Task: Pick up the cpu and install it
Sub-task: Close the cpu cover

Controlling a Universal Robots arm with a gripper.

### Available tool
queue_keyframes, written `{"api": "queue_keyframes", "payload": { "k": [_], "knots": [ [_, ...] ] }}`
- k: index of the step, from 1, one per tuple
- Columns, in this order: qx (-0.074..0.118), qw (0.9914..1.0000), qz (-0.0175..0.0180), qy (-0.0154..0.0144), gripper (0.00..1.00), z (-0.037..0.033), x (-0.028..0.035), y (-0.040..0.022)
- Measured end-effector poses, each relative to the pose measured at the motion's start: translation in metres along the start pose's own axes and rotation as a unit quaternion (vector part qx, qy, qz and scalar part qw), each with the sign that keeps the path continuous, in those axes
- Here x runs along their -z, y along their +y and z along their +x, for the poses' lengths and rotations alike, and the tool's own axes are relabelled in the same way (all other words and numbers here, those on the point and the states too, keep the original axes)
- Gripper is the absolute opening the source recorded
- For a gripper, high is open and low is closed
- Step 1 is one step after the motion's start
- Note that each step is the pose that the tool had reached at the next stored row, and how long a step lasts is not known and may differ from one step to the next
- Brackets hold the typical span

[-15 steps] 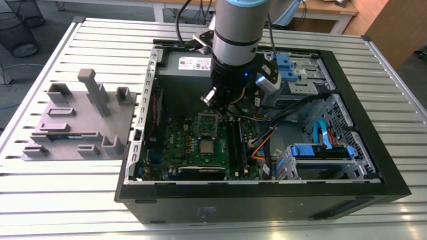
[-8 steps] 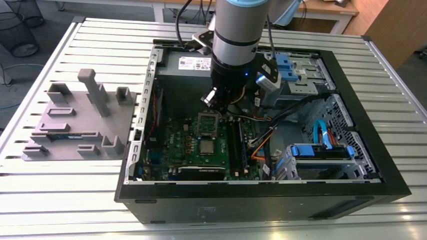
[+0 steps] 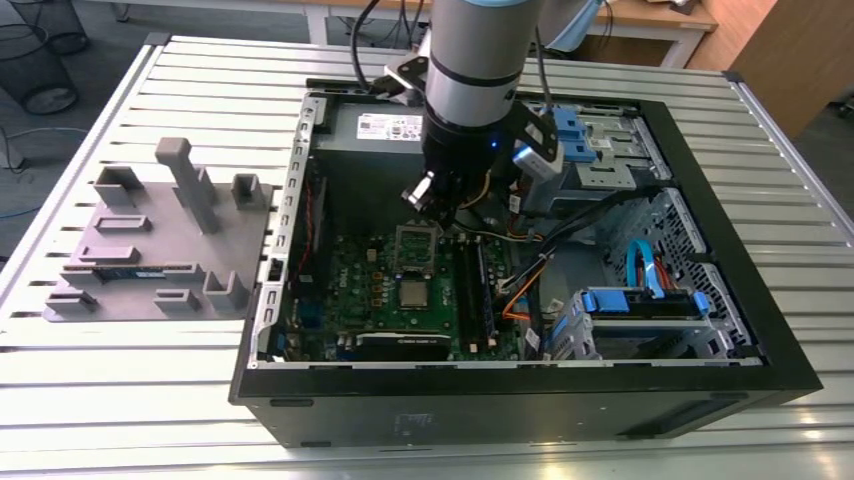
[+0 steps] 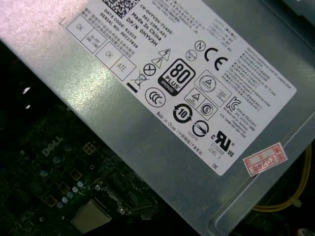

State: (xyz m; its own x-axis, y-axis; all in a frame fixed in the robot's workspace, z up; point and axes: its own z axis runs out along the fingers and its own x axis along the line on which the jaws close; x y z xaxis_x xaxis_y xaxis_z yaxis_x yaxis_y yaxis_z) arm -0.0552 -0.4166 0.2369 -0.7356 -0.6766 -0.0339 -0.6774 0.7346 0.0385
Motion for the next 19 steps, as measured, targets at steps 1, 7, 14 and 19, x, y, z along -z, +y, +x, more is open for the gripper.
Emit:
{"api": "queue_keyframes", "payload": {
  "k": [1,7,14,19],
  "knots": [
    [0.0,1.0,0.0,-0.0001,0.11,0.0,0.0002,0.0],
    [0.003,1.0,0.0001,-0.0001,0.11,0.0007,0.0012,0.0007],
    [0.006,0.99998,0.0003,-0.0004,0.11,0.0016,0.0029,0.0013],
    [0.01,0.99995,0.0007,-0.0005,0.11,0.0035,0.0034,0.0017]
  ]
}}
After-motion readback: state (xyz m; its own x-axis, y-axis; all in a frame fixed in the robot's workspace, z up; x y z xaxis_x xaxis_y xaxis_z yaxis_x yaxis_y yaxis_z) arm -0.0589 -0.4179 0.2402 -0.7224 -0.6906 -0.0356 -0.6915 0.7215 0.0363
